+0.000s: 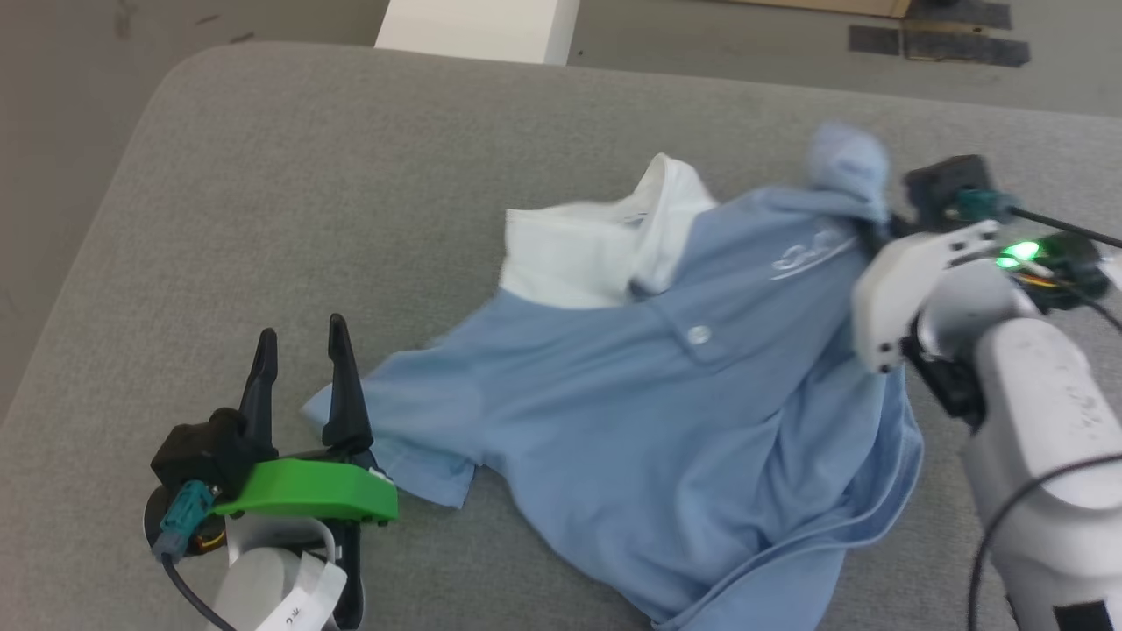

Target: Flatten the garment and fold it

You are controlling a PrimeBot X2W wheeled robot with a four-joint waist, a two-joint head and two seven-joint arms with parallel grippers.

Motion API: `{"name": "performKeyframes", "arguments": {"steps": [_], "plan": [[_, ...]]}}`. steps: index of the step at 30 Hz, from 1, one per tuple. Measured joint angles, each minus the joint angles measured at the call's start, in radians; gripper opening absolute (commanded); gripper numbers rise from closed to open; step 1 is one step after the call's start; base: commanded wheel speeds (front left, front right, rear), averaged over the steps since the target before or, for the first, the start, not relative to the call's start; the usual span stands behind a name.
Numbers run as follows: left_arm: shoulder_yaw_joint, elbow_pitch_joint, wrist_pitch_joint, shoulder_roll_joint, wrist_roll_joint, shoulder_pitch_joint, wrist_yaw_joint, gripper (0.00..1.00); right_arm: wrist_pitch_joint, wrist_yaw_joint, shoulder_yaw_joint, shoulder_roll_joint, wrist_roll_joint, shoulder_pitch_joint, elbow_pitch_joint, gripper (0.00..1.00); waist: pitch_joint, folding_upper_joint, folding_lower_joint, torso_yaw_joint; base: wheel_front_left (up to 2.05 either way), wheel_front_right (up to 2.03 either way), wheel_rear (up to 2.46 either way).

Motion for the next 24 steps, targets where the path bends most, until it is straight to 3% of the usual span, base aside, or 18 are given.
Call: {"name": "performKeyframes", "arguments": {"steps": [4,9,13,16,17,18,24], "plan": [[0.013,0.01,0.0,0.0,0.025,0.018,-0.005,1.0,-0.008,0.0,-0.22,0.015,-0.115,0.13,-0.203,0.0,-0.034,0.0,-0.0001,-0.045,0.0,0.0,0.0],[0.006,0.02,0.0,-0.001,0.031,0.031,-0.019,1.0,0.115,0.0,-0.394,0.088,-0.138,0.326,-0.357,0.0,-0.067,0.0,-0.0001,-0.085,0.0,0.0,0.0],[0.001,0.033,0.0,-0.001,0.037,0.034,-0.028,1.0,0.238,0.0,-0.505,0.124,-0.099,0.474,-0.396,0.0,-0.087,0.0,-0.0002,-0.118,0.0,0.0,0.0],[-0.005,0.046,0.0,-0.001,0.044,0.035,-0.037,1.0,0.313,0.0,-0.532,0.123,-0.008,0.54,-0.362,0.0,-0.097,0.0,-0.0002,-0.138,0.0,0.0,0.0],[-0.006,0.049,0.0,-0.001,0.045,0.035,-0.039,1.0,0.327,0.0,-0.532,0.124,0.021,0.558,-0.35,0.14,-0.101,0.0,-0.0002,-0.143,0.0,0.0,0.0],[-0.007,0.051,0.0,-0.001,0.047,0.035,-0.044,1.0,0.33,0.0,-0.53,0.125,0.038,0.573,-0.344,1.0,-0.105,0.0,-0.0002,-0.148,0.0,0.0,0.0],[-0.023,0.073,0.0,-0.001,0.05,0.037,-0.053,1.0,0.276,0.0,-0.544,0.126,0.092,0.619,-0.359,1.0,-0.126,0.0,-0.0002,-0.163,0.0,0.0,0.0]]}}
